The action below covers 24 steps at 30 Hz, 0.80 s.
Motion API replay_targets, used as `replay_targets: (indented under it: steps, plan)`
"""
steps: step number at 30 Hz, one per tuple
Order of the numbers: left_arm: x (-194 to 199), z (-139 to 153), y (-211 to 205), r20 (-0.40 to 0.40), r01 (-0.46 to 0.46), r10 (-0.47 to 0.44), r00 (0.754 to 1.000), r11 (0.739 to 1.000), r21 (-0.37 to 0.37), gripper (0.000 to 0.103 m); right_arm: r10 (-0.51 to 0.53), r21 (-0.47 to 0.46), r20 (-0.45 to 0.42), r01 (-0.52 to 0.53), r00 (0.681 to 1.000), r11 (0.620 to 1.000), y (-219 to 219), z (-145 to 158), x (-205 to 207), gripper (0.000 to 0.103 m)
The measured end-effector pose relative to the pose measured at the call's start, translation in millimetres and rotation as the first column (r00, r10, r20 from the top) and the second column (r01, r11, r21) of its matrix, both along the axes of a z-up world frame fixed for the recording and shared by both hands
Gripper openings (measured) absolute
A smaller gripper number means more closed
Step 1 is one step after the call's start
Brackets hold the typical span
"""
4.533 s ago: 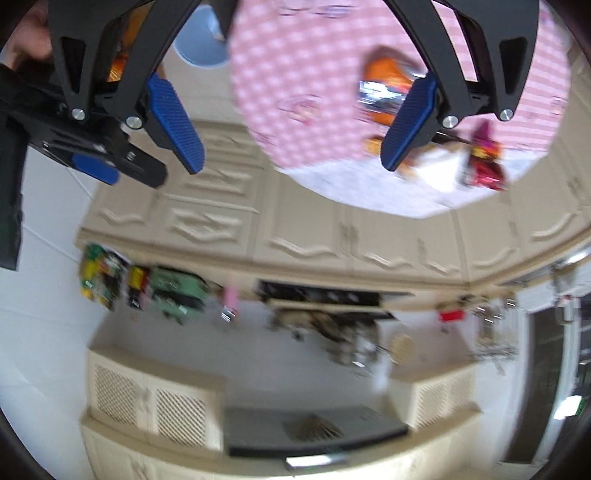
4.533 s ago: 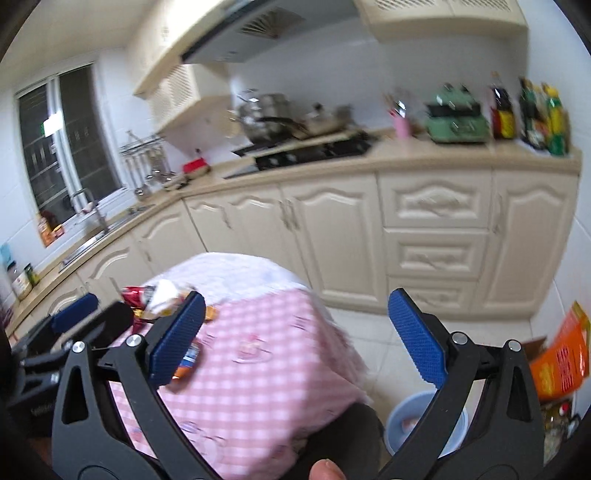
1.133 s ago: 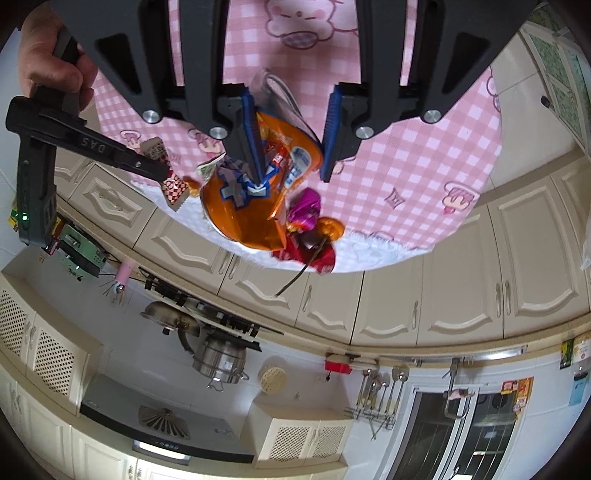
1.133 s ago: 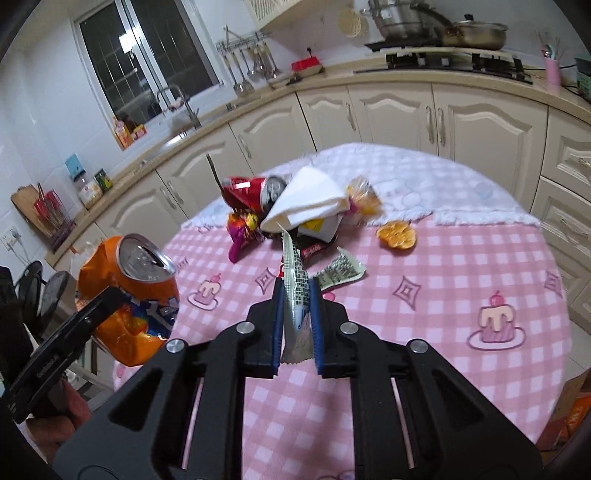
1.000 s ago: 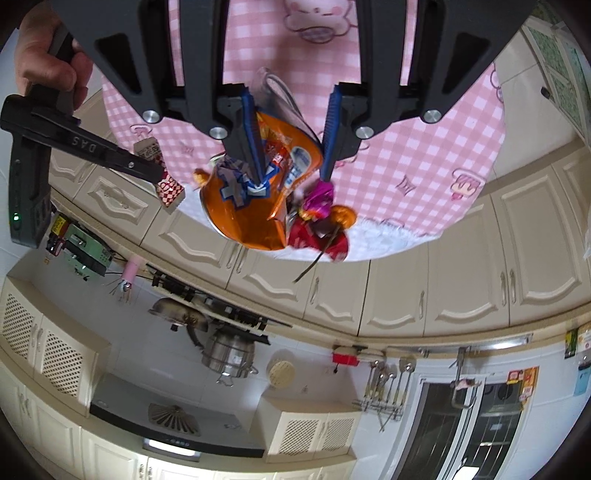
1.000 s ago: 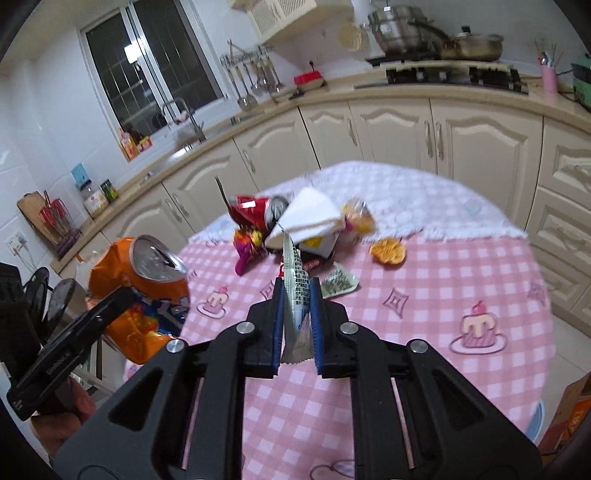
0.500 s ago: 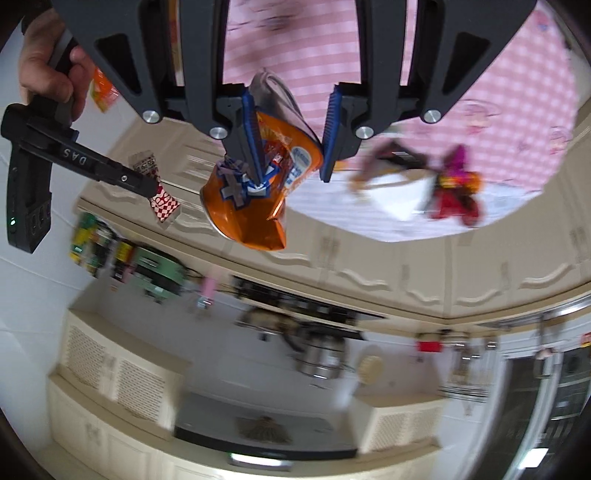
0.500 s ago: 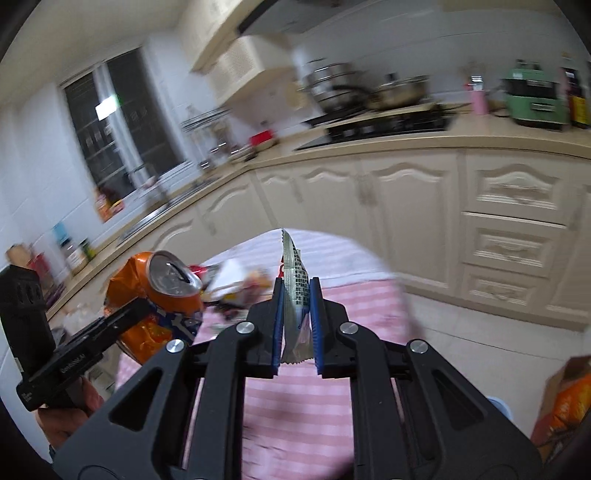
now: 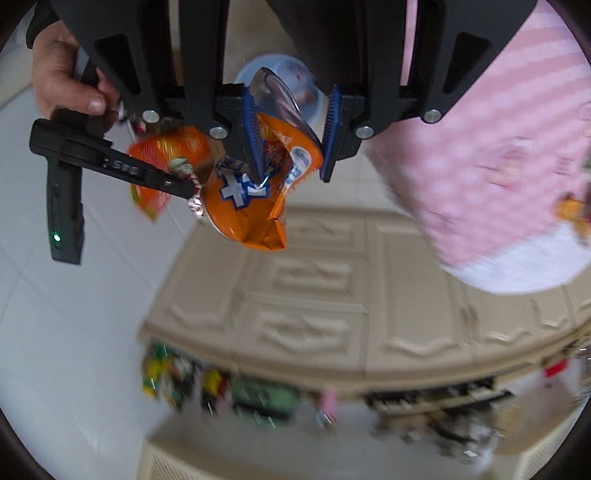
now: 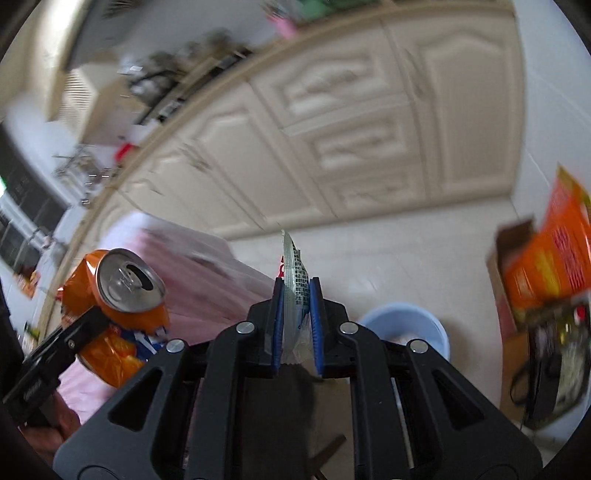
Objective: Collect trash
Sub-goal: 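Carry the can and wrapper over the blue bin and open both tools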
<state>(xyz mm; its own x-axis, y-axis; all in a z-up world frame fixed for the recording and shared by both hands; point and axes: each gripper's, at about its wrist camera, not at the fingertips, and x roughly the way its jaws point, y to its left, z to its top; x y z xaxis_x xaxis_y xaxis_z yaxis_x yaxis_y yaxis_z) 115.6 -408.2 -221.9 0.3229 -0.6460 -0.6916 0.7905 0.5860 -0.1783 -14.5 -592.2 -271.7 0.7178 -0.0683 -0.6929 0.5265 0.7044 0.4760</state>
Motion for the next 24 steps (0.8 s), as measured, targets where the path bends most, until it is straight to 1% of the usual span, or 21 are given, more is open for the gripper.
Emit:
replay_targets:
  steps: [2, 6, 8, 11, 13, 14, 15, 16, 17, 19, 20, 21, 23, 24]
  plan:
    - [-5, -31, -30, -0.038, 0.033, -0.031, 0.999, 0.998, 0.056, 0.029, -0.015, 0.043, -0.031, 0.016, 0.999, 0.999, -9, -24, -1, 0.013]
    - [-6, -90, -71, -0.127, 0.076, -0.058, 0.990, 0.987, 0.144, 0.029, -0.046, 0.116, -0.101, 0.057, 0.994, 0.992, -26, -77, -9, 0.013]
    - [-4, -112, -85, -0.153, 0.085, -0.058, 0.987, 0.980, 0.179, 0.029, -0.052, 0.141, -0.122, 0.069, 0.991, 0.988, -31, -92, -10, 0.013]
    - [3, -136, -100, -0.177, 0.091, -0.052, 0.983, 0.971, 0.221, 0.029, -0.060, 0.176, -0.150, 0.087, 0.987, 0.981, -36, -115, -14, 0.013]
    - [9, -151, -109, -0.195, 0.092, -0.043, 0.980, 0.964, 0.248, 0.030, -0.080, 0.210, -0.162, 0.113, 0.984, 0.971, -43, -129, -15, 0.016]
    - [11, -157, -112, -0.203, 0.096, -0.043, 0.978, 0.960, 0.264, 0.035, -0.087, 0.220, -0.169, 0.123, 0.982, 0.968, -45, -133, -16, 0.019]
    - [13, -164, -117, -0.208, 0.103, -0.042, 0.977, 0.953, 0.287, 0.044, -0.101, 0.230, -0.180, 0.142, 0.978, 0.963, -49, -139, -17, 0.028]
    - [16, -170, -120, -0.213, 0.092, -0.026, 0.977, 0.948, 0.306, 0.068, -0.122, 0.232, -0.190, 0.165, 0.974, 0.958, -52, -143, -19, 0.066]
    - [18, -171, -120, -0.211, 0.079, -0.013, 0.977, 0.948, 0.309, 0.080, -0.138, 0.227, -0.189, 0.180, 0.972, 0.957, -54, -144, -21, 0.089]
    - [22, -170, -117, -0.198, 0.053, 0.010, 0.980, 0.949, 0.312, 0.081, -0.151, 0.218, -0.191, 0.192, 0.970, 0.957, -56, -144, -24, 0.089]
    - [23, -170, -115, -0.200, 0.050, 0.014, 0.980, 0.949, 0.312, 0.085, -0.159, 0.218, -0.190, 0.199, 0.969, 0.955, -56, -143, -26, 0.089]
    - [24, -169, -115, -0.199, 0.045, 0.019, 0.980, 0.949, 0.313, 0.087, -0.166, 0.215, -0.190, 0.206, 0.968, 0.955, -58, -142, -27, 0.089]
    - [24, -166, -112, -0.181, 0.031, 0.029, 0.983, 0.947, 0.318, 0.088, -0.176, 0.203, -0.190, 0.214, 0.966, 0.956, -58, -139, -28, 0.096]
    - [23, -164, -110, -0.173, 0.025, 0.032, 0.984, 0.947, 0.320, 0.088, -0.178, 0.200, -0.191, 0.216, 0.965, 0.956, -58, -138, -29, 0.097]
